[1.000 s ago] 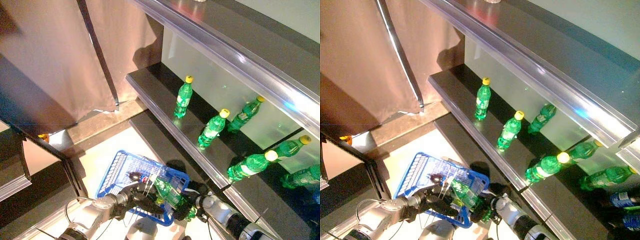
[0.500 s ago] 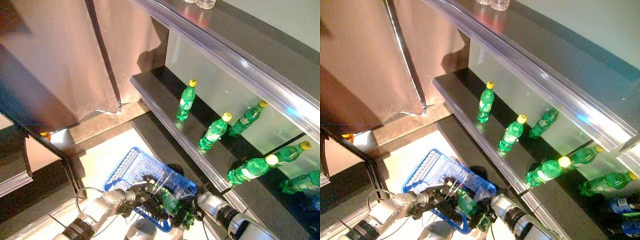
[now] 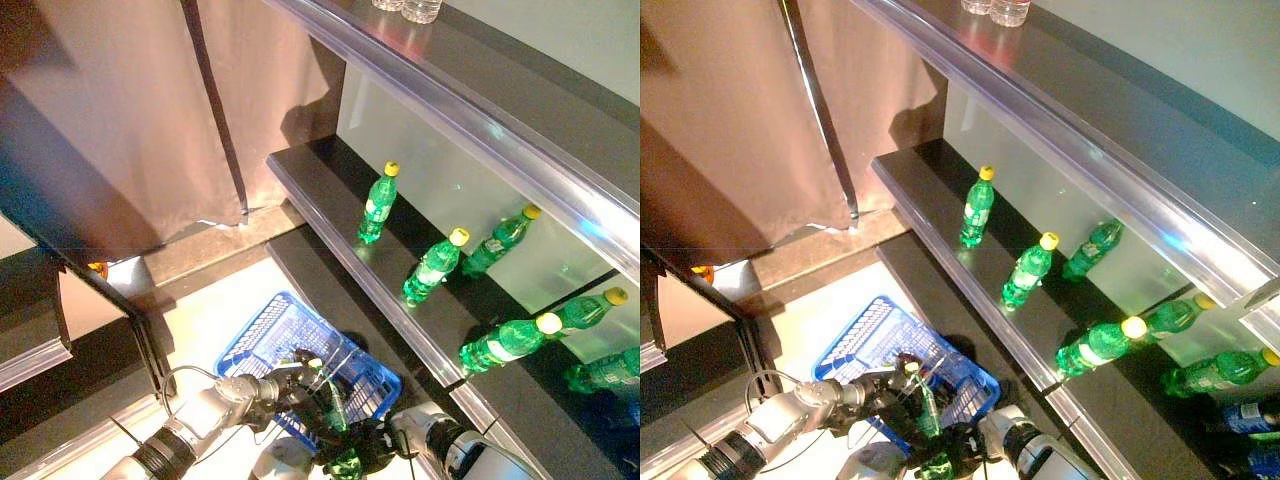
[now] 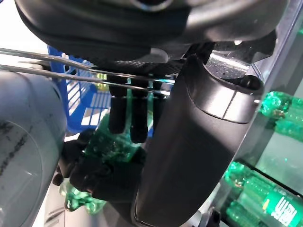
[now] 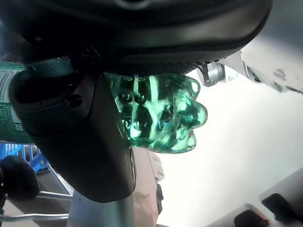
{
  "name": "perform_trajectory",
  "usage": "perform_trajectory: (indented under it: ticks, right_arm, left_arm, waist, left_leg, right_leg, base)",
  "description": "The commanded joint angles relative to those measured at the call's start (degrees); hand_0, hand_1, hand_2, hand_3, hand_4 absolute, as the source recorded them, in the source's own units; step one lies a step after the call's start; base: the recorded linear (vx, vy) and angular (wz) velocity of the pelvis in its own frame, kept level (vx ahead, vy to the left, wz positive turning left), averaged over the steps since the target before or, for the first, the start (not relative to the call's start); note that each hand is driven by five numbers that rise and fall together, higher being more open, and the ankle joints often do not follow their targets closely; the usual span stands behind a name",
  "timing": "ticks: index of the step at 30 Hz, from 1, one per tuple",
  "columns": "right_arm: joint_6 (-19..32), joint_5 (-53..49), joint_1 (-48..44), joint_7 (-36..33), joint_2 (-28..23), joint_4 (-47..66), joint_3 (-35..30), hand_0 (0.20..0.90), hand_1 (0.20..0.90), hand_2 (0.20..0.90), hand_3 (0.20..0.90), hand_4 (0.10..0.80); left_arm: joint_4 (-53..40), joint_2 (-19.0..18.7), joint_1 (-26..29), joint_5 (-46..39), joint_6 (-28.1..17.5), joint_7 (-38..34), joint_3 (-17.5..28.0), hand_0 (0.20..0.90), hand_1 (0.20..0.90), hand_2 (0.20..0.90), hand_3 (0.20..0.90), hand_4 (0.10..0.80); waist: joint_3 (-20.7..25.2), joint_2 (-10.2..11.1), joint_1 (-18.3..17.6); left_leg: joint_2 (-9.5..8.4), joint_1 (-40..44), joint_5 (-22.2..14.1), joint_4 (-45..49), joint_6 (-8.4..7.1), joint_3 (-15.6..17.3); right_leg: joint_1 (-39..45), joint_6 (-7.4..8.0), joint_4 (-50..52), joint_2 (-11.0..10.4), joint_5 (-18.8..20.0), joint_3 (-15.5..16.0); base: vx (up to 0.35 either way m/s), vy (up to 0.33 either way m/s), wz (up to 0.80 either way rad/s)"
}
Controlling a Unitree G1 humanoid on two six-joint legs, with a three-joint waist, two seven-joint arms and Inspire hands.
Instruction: Pick up the drink and place into the basket.
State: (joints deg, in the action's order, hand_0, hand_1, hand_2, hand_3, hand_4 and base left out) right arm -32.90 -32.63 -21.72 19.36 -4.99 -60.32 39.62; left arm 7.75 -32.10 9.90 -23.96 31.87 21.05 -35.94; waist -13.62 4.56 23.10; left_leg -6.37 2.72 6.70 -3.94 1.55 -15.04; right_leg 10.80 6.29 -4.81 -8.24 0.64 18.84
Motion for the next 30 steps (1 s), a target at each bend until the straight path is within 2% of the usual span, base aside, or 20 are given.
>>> perform_trajectory:
  ticks: [1,7,14,19,22,23,25,27,28,30]
  right_arm:
    - [9.48,-6.98,-4.47,-1.25,6.12,2.20,-2.81,0.300,0.300,0.300,0.200,0.100]
    - [10.61,-4.13,-6.05,-2.39,5.43,2.59,-2.48,0.300,0.300,0.300,0.200,0.100]
    - [17.99,10.01,-10.02,-7.71,3.18,0.62,-1.17,0.300,0.300,0.300,0.200,0.100]
    - [23.53,13.94,-11.97,-12.34,2.56,0.46,-0.65,0.300,0.300,0.300,0.200,0.100]
    - [24.29,16.31,-12.52,-14.66,2.29,0.54,-0.89,0.300,0.300,0.300,0.200,0.100]
    - [24.40,17.28,-12.47,-15.77,2.13,0.50,-0.86,0.406,0.406,0.406,0.324,0.224]
    - [25.54,20.73,-12.66,-17.74,1.74,0.27,-0.71,0.422,0.422,0.422,0.343,0.243]
    - [25.62,22.27,-12.81,-19.21,1.18,0.30,-0.32,0.599,0.599,0.599,0.549,0.449]
    - [25.55,22.30,-12.78,-20.14,1.05,0.27,-0.23,0.900,0.900,0.900,0.900,0.800]
    - [25.17,22.96,-12.96,-20.23,0.83,0.06,-0.37,0.900,0.900,0.900,0.900,0.800]
  left_arm:
    - [-18.27,16.74,0.62,-18.04,-8.58,11.95,-8.72,0.300,0.300,0.300,0.200,0.100]
    - [-17.17,16.67,0.19,-19.97,-11.14,11.67,-9.97,0.300,0.300,0.300,0.200,0.100]
    - [-17.15,17.56,0.38,-23.36,-10.36,15.27,-10.66,0.300,0.300,0.300,0.200,0.100]
    - [-17.55,18.32,0.43,-23.49,-10.67,16.74,-11.90,0.300,0.300,0.300,0.200,0.100]
    - [-17.36,18.75,1.01,-24.54,-10.91,16.42,-12.09,0.300,0.300,0.300,0.200,0.100]
    - [-17.36,19.08,1.01,-24.47,-11.02,16.28,-12.11,0.300,0.300,0.300,0.200,0.100]
    - [-17.14,19.47,1.50,-25.61,-11.08,16.12,-12.31,0.300,0.300,0.300,0.200,0.100]
    - [-17.53,19.65,1.70,-26.18,-11.33,16.01,-12.30,0.300,0.300,0.300,0.200,0.100]
    - [-17.66,19.73,1.80,-26.37,-11.43,15.99,-12.28,0.300,0.300,0.300,0.200,0.100]
    - [-17.95,19.69,2.11,-26.92,-11.95,15.52,-12.23,0.300,0.300,0.300,0.200,0.100]
  waist:
    - [7.35,-5.25,0.52]
    - [6.64,-5.84,-0.11]
    - [5.74,-6.43,-0.63]
    - [5.13,-6.90,-0.89]
    - [4.96,-7.16,-1.22]
    - [4.87,-7.30,-1.34]
    - [4.68,-7.54,-1.61]
    - [4.32,-7.79,-1.84]
    - [4.17,-7.89,-1.93]
    - [3.92,-8.15,-2.10]
  left_leg:
    - [0.59,-1.61,-5.25,2.84,-0.82,0.60]
    - [0.41,-2.44,-5.26,3.45,-0.65,1.25]
    - [0.02,-3.44,-5.15,4.18,-0.31,1.14]
    - [-0.33,-3.92,-5.31,4.57,-0.09,1.17]
    - [-0.60,-4.23,-5.33,4.64,0.06,1.29]
    - [-0.69,-4.30,-5.37,4.56,0.14,1.34]
    - [-0.88,-4.50,-5.47,4.57,0.22,1.61]
    - [-0.98,-4.76,-5.54,4.55,0.26,1.87]
    - [-1.01,-4.86,-5.56,4.56,0.29,1.96]
    - [-1.11,-4.98,-5.52,4.42,0.35,2.08]
  right_leg:
    - [-3.54,-0.35,7.12,-0.16,-2.15,1.03]
    - [-4.49,-0.22,7.51,-0.50,-1.87,0.65]
    - [-5.51,-0.24,8.22,-0.94,-1.70,0.00]
    - [-6.00,-0.10,8.21,-1.36,-1.27,-0.07]
    - [-6.44,0.05,8.13,-1.59,-0.93,-0.38]
    - [-6.55,0.15,8.01,-1.68,-0.84,-0.49]
    - [-6.75,0.32,7.68,-1.90,-0.55,-0.65]
    - [-7.04,0.47,7.27,-2.04,-0.17,-0.87]
    - [-7.16,0.50,7.17,-2.07,-0.05,-0.97]
    - [-7.36,0.62,6.93,-2.14,0.21,-1.07]
  base:
    - [-0.040,0.040,0.00]
    - [-0.008,0.018,0.00]
    - [-0.001,0.029,0.01]
    - [-0.012,0.037,0.05]
    - [-0.019,0.039,0.01]
    - [-0.021,0.050,0.00]
    - [-0.025,0.046,0.00]
    - [-0.043,0.041,-0.01]
    - [-0.047,0.037,-0.01]
    - [-0.040,0.033,0.00]
